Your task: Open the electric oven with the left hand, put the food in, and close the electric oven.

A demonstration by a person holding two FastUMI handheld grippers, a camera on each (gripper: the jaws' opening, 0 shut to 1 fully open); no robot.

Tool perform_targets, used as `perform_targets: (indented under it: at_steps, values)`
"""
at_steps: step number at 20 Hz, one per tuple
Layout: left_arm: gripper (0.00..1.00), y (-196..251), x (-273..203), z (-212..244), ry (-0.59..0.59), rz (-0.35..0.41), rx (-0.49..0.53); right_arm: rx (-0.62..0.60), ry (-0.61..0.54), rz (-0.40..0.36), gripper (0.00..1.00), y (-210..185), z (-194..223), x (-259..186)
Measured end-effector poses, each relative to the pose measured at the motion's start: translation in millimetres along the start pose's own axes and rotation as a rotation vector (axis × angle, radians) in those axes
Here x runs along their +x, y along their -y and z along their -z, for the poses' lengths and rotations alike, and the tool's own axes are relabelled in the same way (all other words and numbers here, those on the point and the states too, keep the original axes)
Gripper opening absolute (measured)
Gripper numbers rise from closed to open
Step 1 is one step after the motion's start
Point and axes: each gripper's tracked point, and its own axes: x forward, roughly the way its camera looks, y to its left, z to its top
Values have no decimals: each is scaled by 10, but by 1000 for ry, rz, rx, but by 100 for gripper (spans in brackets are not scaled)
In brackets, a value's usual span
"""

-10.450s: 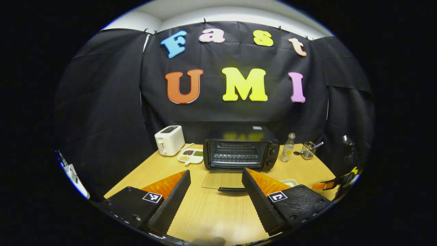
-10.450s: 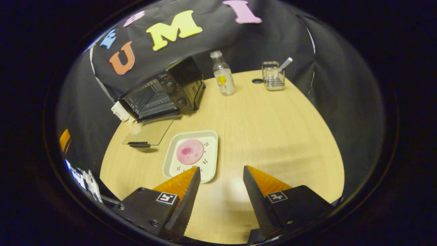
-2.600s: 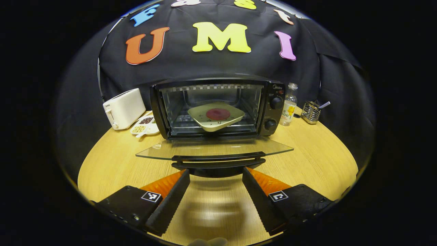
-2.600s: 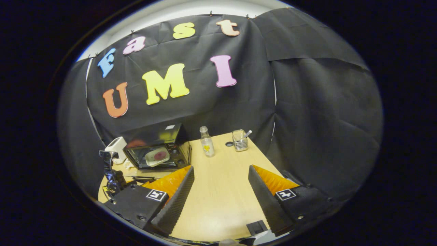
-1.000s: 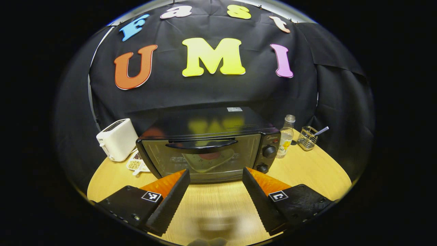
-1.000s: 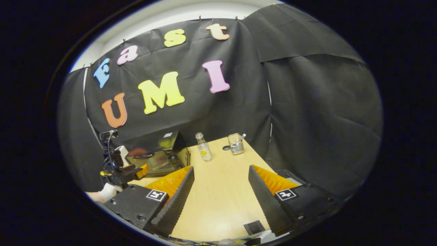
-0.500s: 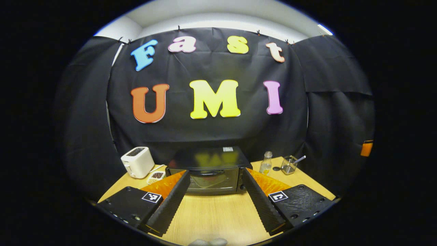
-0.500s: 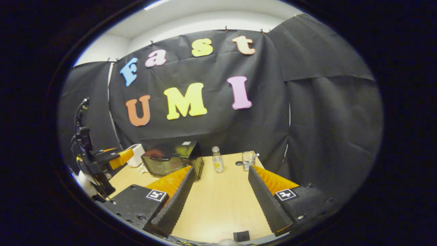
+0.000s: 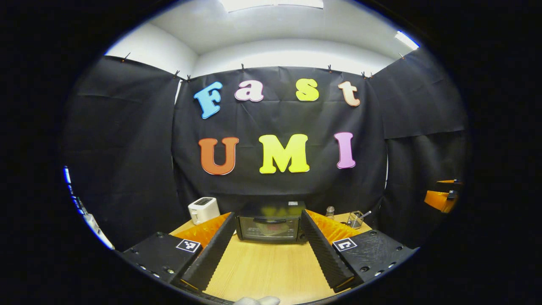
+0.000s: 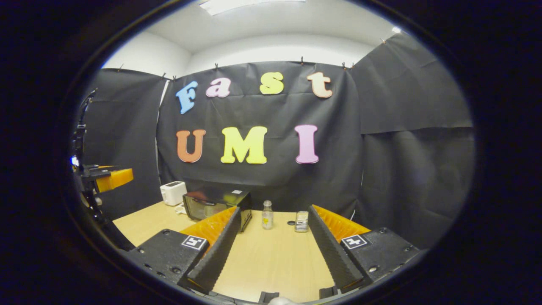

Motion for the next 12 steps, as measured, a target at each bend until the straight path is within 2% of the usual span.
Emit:
perform_targets:
  at_steps: [3, 5, 6, 7, 8, 9, 11, 12]
  values:
    - [98, -45, -152, 35, -22, -11, 3, 11, -3, -10, 100, -44, 27, -34]
    - [98, -40, -136, 22, -30, -2, 1, 20, -17, 7, 96, -31, 62, -36]
    - [98, -28, -100, -47, -7, 6, -2, 28, -14, 30, 100, -24, 31, -34]
    - [98, -23, -55, -98, -1, 11, 1, 36, -36, 57, 96, 1, 26, -47]
    - [97, -12, -41, -104, -4, 19, 2, 46, -31, 58, 96, -37, 43, -76]
    - [98, 29, -16, -133, 5, 38, 9, 52, -10, 57, 100, -80, -13, -76]
    - [98, 24, 38, -164, 8, 46, 13, 34, -20, 83, 100, -84, -41, -61]
    - [98, 57, 55, -169, 8, 61, 6, 34, -8, 91, 96, -64, -62, -73]
